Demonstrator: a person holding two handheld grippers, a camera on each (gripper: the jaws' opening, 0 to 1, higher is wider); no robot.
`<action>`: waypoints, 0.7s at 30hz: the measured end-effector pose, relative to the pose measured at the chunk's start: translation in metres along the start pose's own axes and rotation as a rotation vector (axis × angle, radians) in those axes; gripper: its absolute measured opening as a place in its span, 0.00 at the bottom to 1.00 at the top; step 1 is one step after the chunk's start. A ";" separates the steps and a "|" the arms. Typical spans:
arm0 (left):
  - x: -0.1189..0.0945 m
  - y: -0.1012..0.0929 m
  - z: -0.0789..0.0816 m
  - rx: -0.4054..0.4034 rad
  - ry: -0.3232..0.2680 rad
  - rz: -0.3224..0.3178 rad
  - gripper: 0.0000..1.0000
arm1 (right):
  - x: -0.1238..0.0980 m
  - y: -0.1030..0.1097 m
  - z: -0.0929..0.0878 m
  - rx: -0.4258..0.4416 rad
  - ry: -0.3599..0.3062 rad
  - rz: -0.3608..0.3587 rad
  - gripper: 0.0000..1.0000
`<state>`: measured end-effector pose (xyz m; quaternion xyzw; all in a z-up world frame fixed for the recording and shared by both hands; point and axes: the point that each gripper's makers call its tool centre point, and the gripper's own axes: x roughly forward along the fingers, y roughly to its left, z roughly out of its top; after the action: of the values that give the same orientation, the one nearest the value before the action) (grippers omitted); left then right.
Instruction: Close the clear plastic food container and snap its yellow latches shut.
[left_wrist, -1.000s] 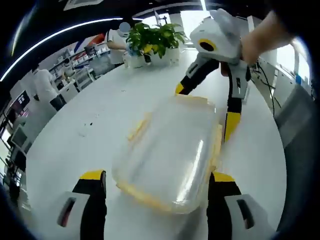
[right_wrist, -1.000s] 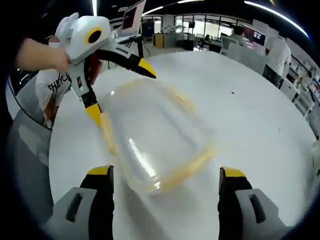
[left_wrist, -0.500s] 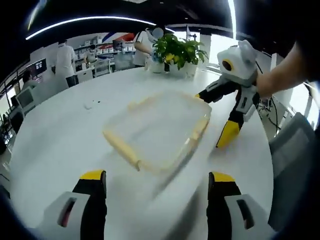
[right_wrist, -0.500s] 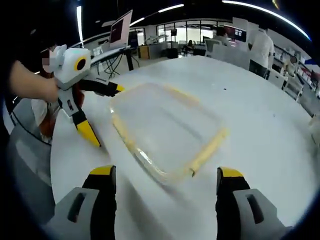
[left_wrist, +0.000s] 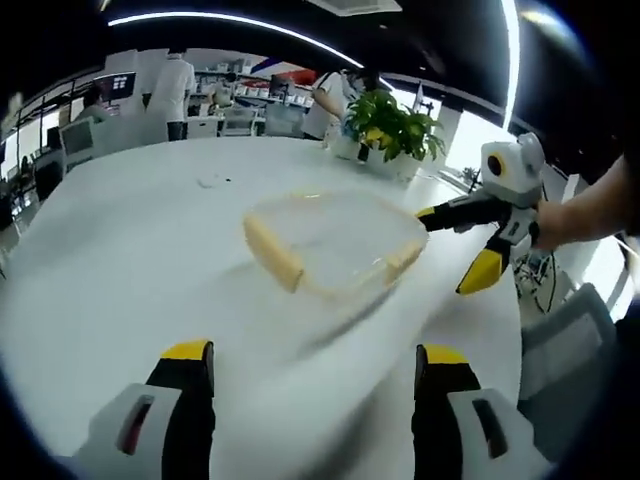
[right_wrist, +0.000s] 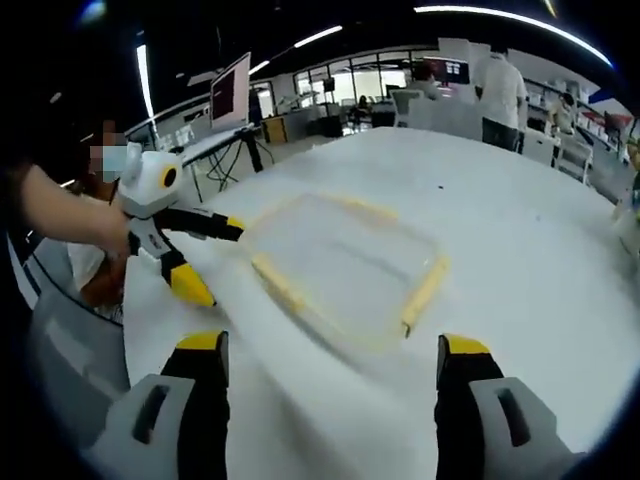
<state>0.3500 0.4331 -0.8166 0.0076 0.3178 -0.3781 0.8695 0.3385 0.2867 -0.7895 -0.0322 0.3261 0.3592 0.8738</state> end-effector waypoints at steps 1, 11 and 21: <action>-0.001 -0.001 -0.002 -0.010 -0.001 0.001 0.79 | -0.002 0.000 -0.001 0.004 0.000 0.000 0.85; -0.019 -0.011 -0.020 -0.105 0.006 -0.014 0.79 | -0.020 -0.001 -0.015 0.093 -0.017 0.022 1.00; -0.039 -0.010 -0.022 -0.150 -0.031 0.013 0.79 | -0.033 0.011 -0.026 0.097 -0.025 0.049 1.00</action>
<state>0.3115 0.4569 -0.8097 -0.0616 0.3316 -0.3477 0.8749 0.2996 0.2668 -0.7886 0.0229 0.3328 0.3646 0.8694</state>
